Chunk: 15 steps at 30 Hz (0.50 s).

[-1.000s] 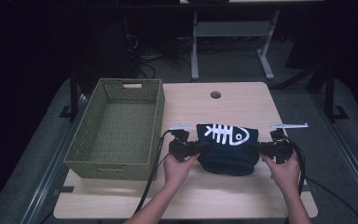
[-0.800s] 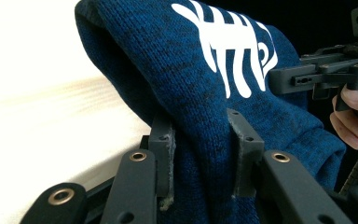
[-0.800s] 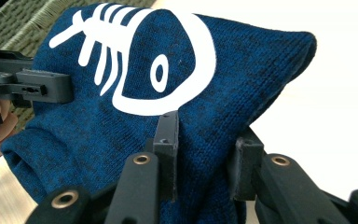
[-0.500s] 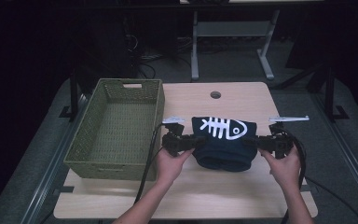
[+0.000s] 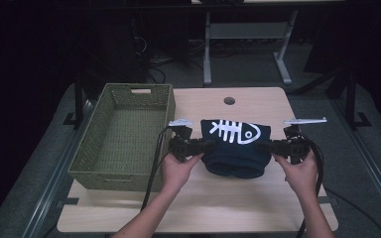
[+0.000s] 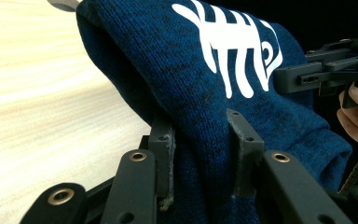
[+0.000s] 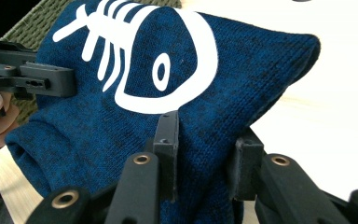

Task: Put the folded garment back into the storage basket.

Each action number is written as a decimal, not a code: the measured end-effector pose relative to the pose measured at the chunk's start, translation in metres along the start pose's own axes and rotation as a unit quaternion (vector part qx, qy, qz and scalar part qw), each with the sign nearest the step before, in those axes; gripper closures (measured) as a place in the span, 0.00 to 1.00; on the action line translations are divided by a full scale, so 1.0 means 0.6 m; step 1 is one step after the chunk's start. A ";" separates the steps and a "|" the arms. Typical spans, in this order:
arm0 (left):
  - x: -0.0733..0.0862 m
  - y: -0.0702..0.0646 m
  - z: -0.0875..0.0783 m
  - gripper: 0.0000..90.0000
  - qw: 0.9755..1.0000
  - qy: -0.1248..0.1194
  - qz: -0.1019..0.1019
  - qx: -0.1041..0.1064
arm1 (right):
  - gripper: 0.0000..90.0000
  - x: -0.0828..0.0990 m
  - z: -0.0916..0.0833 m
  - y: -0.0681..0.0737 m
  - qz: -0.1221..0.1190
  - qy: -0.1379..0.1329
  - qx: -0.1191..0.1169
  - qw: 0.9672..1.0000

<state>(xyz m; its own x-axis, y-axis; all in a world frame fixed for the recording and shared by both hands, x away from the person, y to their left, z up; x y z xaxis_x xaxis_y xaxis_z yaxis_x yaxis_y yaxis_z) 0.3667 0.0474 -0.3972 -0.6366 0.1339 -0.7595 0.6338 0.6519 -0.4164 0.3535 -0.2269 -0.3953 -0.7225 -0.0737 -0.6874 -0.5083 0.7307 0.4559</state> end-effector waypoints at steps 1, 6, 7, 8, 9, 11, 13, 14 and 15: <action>-0.003 -0.001 -0.002 0.75 1.000 -0.001 0.000 0.001 | 0.77 -0.002 -0.001 0.001 0.002 -0.002 -0.001 1.000; -0.016 -0.005 -0.009 0.75 1.000 -0.005 0.007 -0.002 | 0.77 -0.012 -0.006 0.007 -0.001 -0.005 -0.001 1.000; -0.018 -0.005 -0.011 0.75 1.000 -0.007 0.006 0.000 | 0.77 -0.014 -0.006 0.008 0.000 -0.006 -0.001 1.000; -0.020 -0.005 -0.012 0.75 1.000 -0.008 0.004 0.000 | 0.77 -0.016 -0.007 0.009 -0.002 -0.007 -0.002 1.000; -0.022 -0.005 -0.014 0.75 1.000 -0.007 0.008 0.000 | 0.77 -0.018 -0.008 0.010 -0.002 -0.007 -0.002 1.000; -0.026 -0.006 -0.017 0.75 1.000 -0.007 0.012 -0.002 | 0.77 -0.022 -0.010 0.013 -0.002 -0.008 -0.003 1.000; -0.030 -0.006 -0.020 0.75 1.000 -0.007 0.013 -0.003 | 0.77 -0.026 -0.011 0.015 -0.003 -0.010 -0.002 1.000; -0.032 -0.007 -0.021 0.75 1.000 -0.008 0.011 -0.004 | 0.77 -0.028 -0.012 0.017 -0.003 -0.011 -0.001 1.000; -0.034 -0.007 -0.022 0.75 1.000 -0.009 0.012 -0.004 | 0.77 -0.030 -0.012 0.018 -0.004 -0.011 0.000 1.000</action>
Point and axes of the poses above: each handheld gripper's, and its own axes: z roughly forward along the jaws, x roughly out of its underside, y roughly to its left, the point moved 4 cm from there along z, roughly forward along the jaws, and after that the axes turned 3 degrees about -x, right-handed, at the moved point
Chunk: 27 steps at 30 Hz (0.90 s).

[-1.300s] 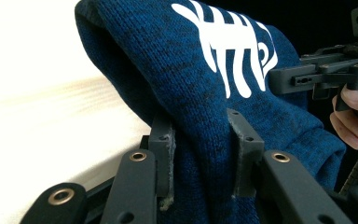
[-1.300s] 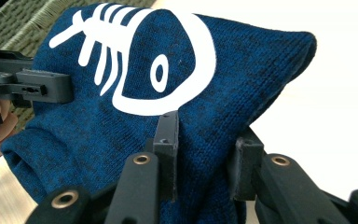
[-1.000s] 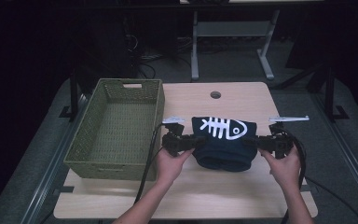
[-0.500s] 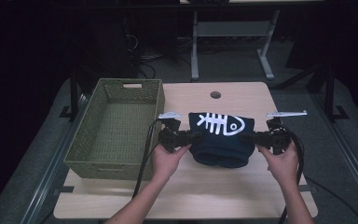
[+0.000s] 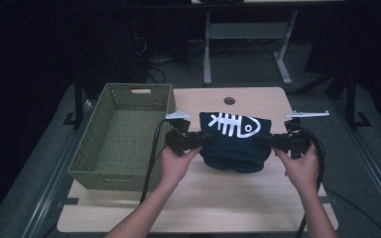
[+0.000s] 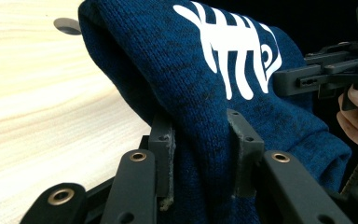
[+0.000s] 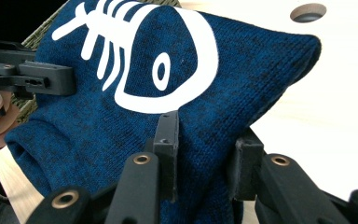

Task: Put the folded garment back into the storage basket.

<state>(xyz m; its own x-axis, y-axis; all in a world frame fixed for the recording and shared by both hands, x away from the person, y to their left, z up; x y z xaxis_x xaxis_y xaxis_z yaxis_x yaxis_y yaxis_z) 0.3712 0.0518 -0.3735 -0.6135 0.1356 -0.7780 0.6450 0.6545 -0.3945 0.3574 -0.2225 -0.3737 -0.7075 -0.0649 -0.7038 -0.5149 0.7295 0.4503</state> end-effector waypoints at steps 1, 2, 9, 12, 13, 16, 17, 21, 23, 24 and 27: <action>-0.002 0.001 -0.002 0.75 1.000 -0.001 0.000 0.000 | 0.77 -0.002 0.000 0.002 0.000 -0.001 0.000 1.000; -0.004 0.001 -0.003 0.75 1.000 -0.002 -0.001 0.001 | 0.77 -0.005 -0.001 0.003 -0.001 -0.001 0.000 1.000; -0.016 0.006 -0.014 0.75 1.000 -0.003 -0.001 0.000 | 0.77 -0.021 -0.002 0.015 -0.005 0.002 0.001 1.000; -0.020 0.007 -0.018 0.75 1.000 -0.005 -0.004 -0.001 | 0.77 -0.027 -0.001 0.019 -0.007 0.000 0.001 1.000; -0.021 0.008 -0.019 0.75 1.000 -0.004 -0.003 0.000 | 0.77 -0.028 -0.001 0.020 -0.008 0.001 0.001 1.000; -0.023 0.012 -0.023 0.75 1.000 -0.004 -0.007 0.002 | 0.77 -0.032 0.000 0.024 -0.007 0.001 -0.001 1.000; -0.024 0.013 -0.024 0.75 1.000 -0.004 -0.010 0.003 | 0.77 -0.033 0.000 0.026 -0.006 0.001 -0.001 1.000; -0.029 0.016 -0.031 0.75 1.000 -0.007 -0.008 0.003 | 0.77 -0.040 0.002 0.031 -0.007 0.002 -0.002 1.000; -0.031 0.017 -0.034 0.75 1.000 -0.008 -0.011 0.003 | 0.77 -0.044 0.002 0.035 -0.007 0.002 -0.004 1.000; -0.032 0.019 -0.037 0.75 1.000 -0.007 -0.008 0.003 | 0.77 -0.046 0.003 0.036 -0.008 0.002 -0.004 1.000; -0.036 0.021 -0.043 0.75 1.000 -0.008 -0.012 0.004 | 0.77 -0.052 0.004 0.043 -0.011 0.002 -0.004 1.000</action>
Point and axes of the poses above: each handheld gripper's, and its own axes: z roughly forward along the jaws, x roughly out of its underside, y roughly to its left, the point moved 4 cm from there along z, roughly forward along the jaws, and after that the axes turned 3 degrees about -x, right-handed, at the moved point
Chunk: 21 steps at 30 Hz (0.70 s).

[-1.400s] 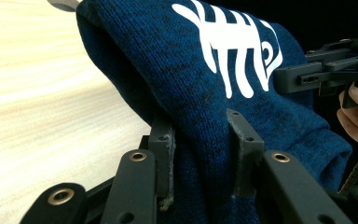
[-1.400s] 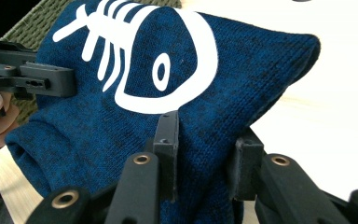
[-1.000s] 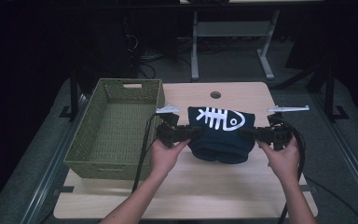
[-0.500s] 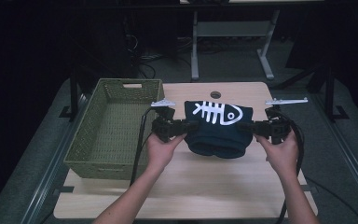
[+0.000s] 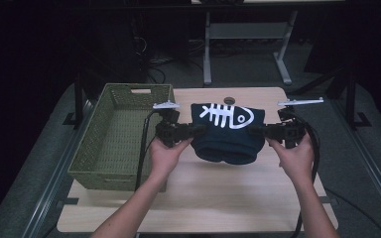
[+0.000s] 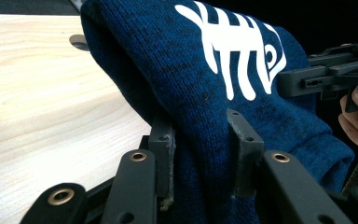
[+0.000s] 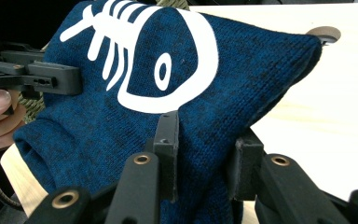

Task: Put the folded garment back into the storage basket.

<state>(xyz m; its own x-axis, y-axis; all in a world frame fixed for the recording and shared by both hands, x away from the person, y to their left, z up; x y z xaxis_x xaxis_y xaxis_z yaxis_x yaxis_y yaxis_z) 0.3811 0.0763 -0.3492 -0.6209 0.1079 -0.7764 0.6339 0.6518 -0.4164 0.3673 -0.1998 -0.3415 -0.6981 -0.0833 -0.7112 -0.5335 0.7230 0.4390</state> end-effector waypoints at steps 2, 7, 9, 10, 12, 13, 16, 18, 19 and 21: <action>-0.003 0.001 -0.005 0.75 1.000 -0.002 0.001 -0.001 | 0.77 -0.003 0.001 0.004 -0.001 -0.001 -0.001 1.000; -0.009 0.006 -0.015 0.75 1.000 -0.004 -0.002 0.000 | 0.77 -0.013 0.003 0.014 -0.004 0.001 -0.003 1.000; -0.010 0.008 -0.019 0.75 1.000 -0.005 -0.002 -0.003 | 0.77 -0.017 0.005 0.017 -0.006 0.001 -0.004 1.000; -0.010 0.010 -0.021 0.75 1.000 -0.004 -0.002 -0.003 | 0.77 -0.019 0.006 0.019 -0.007 0.001 -0.005 1.000; -0.011 0.012 -0.024 0.75 1.000 -0.006 -0.004 -0.003 | 0.77 -0.023 0.009 0.023 -0.009 0.003 -0.005 1.000; -0.012 0.014 -0.027 0.75 1.000 -0.005 -0.002 -0.004 | 0.77 -0.025 0.010 0.024 -0.010 0.003 -0.005 1.000; -0.015 0.017 -0.033 0.75 1.000 -0.006 -0.005 -0.006 | 0.77 -0.030 0.014 0.030 -0.012 0.005 -0.007 1.000; -0.018 0.019 -0.039 0.75 1.000 -0.007 -0.004 -0.007 | 0.77 -0.034 0.017 0.033 -0.016 0.005 -0.008 1.000; -0.019 0.020 -0.041 0.75 1.000 -0.009 -0.004 -0.008 | 0.77 -0.036 0.018 0.035 -0.016 0.005 -0.009 1.000; -0.022 0.021 -0.046 0.75 1.000 -0.010 -0.004 -0.009 | 0.77 -0.040 0.020 0.039 -0.018 0.004 -0.010 1.000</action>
Point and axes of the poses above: each handheld gripper's, and its own axes: z roughly forward along the jaws, x roughly out of its underside, y roughly to its left, the point moved 4 cm from there along z, roughly forward along the jaws, and after that the axes turned 3 degrees about -x, right-handed, at the moved point
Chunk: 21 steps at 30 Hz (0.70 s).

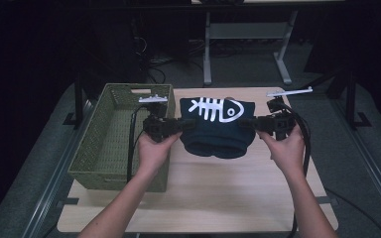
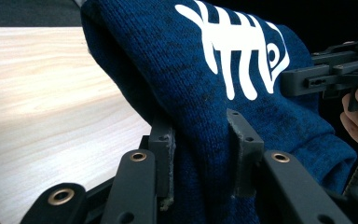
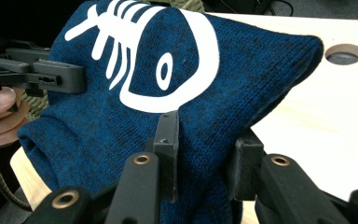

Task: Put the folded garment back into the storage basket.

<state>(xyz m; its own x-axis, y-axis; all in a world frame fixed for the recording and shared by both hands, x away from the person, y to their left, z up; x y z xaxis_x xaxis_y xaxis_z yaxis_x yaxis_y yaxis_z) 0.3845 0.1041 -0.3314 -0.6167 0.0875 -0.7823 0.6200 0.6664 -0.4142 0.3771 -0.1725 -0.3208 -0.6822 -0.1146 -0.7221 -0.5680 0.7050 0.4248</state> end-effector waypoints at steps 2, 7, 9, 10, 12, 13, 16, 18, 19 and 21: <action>-0.002 0.002 -0.004 0.75 1.000 -0.002 -0.001 -0.002 | 0.77 -0.004 0.002 0.004 -0.001 0.001 -0.001 1.000; -0.006 0.009 -0.014 0.75 1.000 -0.003 -0.002 -0.003 | 0.77 -0.013 0.009 0.012 -0.005 0.001 -0.005 1.000; -0.007 0.012 -0.018 0.75 1.000 -0.003 -0.003 -0.006 | 0.77 -0.016 0.013 0.014 -0.004 0.001 -0.007 1.000; -0.008 0.014 -0.021 0.75 1.000 -0.003 -0.001 -0.007 | 0.77 -0.017 0.015 0.016 -0.004 0.002 -0.008 1.000; -0.010 0.017 -0.025 0.75 1.000 -0.006 -0.003 -0.007 | 0.77 -0.020 0.019 0.018 -0.006 0.001 -0.010 1.000; -0.010 0.018 -0.027 0.75 1.000 -0.006 -0.004 -0.009 | 0.77 -0.022 0.021 0.020 -0.004 0.002 -0.011 1.000; -0.011 0.023 -0.033 0.75 1.000 -0.007 -0.004 -0.012 | 0.77 -0.026 0.027 0.024 -0.005 0.003 -0.014 1.000; -0.011 0.027 -0.038 0.75 1.000 -0.008 -0.005 -0.014 | 0.77 -0.029 0.031 0.027 -0.008 0.002 -0.016 1.000; -0.012 0.028 -0.040 0.75 1.000 -0.009 -0.007 -0.014 | 0.77 -0.031 0.033 0.029 -0.007 0.003 -0.017 1.000; -0.012 0.031 -0.045 0.75 1.000 -0.011 -0.009 -0.015 | 0.77 -0.034 0.037 0.033 -0.008 0.003 -0.018 1.000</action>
<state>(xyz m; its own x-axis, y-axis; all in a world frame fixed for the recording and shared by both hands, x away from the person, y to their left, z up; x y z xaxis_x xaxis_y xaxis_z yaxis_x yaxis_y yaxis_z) 0.3878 0.1358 -0.3209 -0.6164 0.0587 -0.7852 0.5934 0.6902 -0.4142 0.3898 -0.1410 -0.3098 -0.6763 -0.1301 -0.7250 -0.5948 0.6771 0.4333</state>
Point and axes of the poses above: each handheld gripper's, and its own axes: z roughly forward along the jaws, x roughly out of its underside, y roughly to its left, the point moved 4 cm from there along z, roughly forward along the jaws, and after that the axes turned 3 degrees about -x, right-handed, at the moved point
